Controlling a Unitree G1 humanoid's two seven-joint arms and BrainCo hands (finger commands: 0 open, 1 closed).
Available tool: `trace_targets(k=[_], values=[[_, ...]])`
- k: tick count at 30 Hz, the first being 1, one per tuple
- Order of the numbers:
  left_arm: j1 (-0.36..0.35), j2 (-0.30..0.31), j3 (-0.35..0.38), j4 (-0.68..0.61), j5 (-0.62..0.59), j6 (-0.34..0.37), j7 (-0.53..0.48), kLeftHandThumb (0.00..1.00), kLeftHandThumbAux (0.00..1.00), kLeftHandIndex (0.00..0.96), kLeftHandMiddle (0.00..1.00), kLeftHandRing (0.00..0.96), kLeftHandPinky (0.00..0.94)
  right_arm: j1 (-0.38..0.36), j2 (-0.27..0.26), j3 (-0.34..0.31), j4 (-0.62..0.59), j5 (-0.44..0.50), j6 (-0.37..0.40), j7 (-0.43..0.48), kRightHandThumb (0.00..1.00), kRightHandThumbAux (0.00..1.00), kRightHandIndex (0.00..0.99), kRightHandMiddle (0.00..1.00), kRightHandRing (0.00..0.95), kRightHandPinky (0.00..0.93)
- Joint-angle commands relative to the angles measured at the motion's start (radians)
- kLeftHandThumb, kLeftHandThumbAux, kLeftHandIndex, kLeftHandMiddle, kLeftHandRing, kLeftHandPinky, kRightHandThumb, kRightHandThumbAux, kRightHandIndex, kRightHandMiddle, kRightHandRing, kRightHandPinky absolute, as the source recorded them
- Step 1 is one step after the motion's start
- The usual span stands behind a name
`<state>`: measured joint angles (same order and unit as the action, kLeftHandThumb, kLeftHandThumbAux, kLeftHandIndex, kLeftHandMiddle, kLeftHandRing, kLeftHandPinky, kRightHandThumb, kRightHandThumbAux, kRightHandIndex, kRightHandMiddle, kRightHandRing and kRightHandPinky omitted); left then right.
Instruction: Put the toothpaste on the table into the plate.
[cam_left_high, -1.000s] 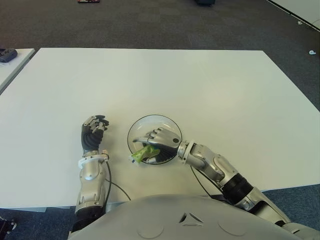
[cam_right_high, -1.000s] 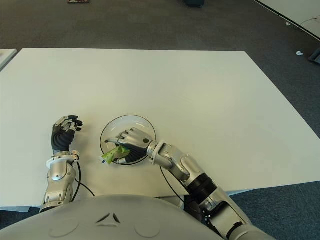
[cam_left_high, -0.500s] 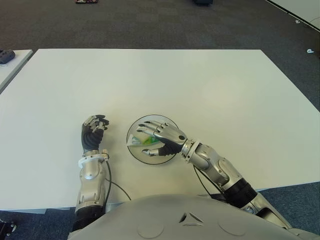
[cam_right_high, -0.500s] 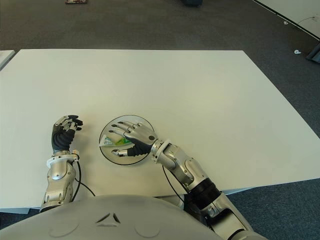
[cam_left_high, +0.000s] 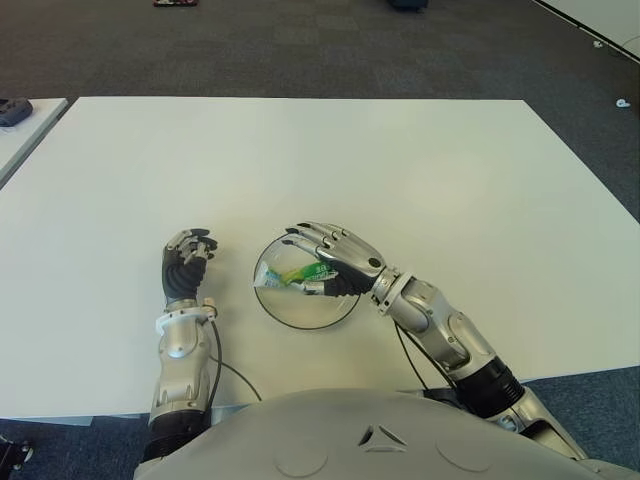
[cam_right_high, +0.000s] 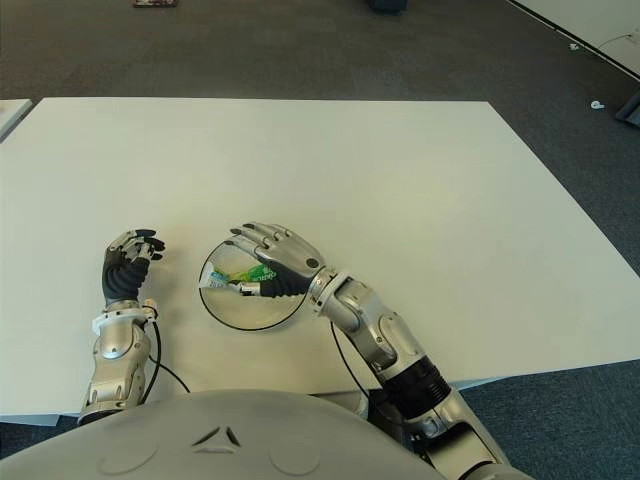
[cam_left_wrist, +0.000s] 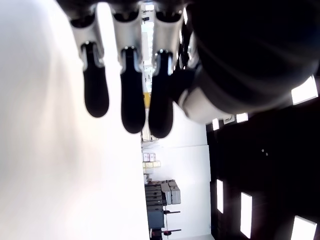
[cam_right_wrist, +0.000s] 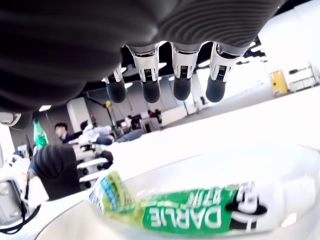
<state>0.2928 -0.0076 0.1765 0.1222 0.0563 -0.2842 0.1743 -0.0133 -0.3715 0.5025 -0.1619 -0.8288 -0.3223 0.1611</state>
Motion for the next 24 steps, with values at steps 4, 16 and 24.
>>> trace_targets(k=[4,16,24], values=[[-0.011,0.005,-0.001,0.003,-0.005,0.02,-0.004,0.704,0.716,0.429,0.532,0.509,0.486,0.005,-0.046,-0.08,-0.1,0.151,0.003,0.088,0.285,0.12,0.0,0.0,0.0,0.0],[-0.02,0.009,0.0,0.013,-0.014,0.014,-0.008,0.704,0.716,0.429,0.537,0.519,0.496,0.013,-0.032,-0.219,-0.006,0.477,-0.077,0.093,0.236,0.348,0.0,0.0,0.0,0.0],[-0.026,0.016,0.001,0.027,-0.014,0.001,-0.008,0.705,0.716,0.429,0.545,0.521,0.491,0.075,0.142,-0.278,0.048,0.704,-0.114,-0.002,0.053,0.76,0.194,0.225,0.194,0.224]])
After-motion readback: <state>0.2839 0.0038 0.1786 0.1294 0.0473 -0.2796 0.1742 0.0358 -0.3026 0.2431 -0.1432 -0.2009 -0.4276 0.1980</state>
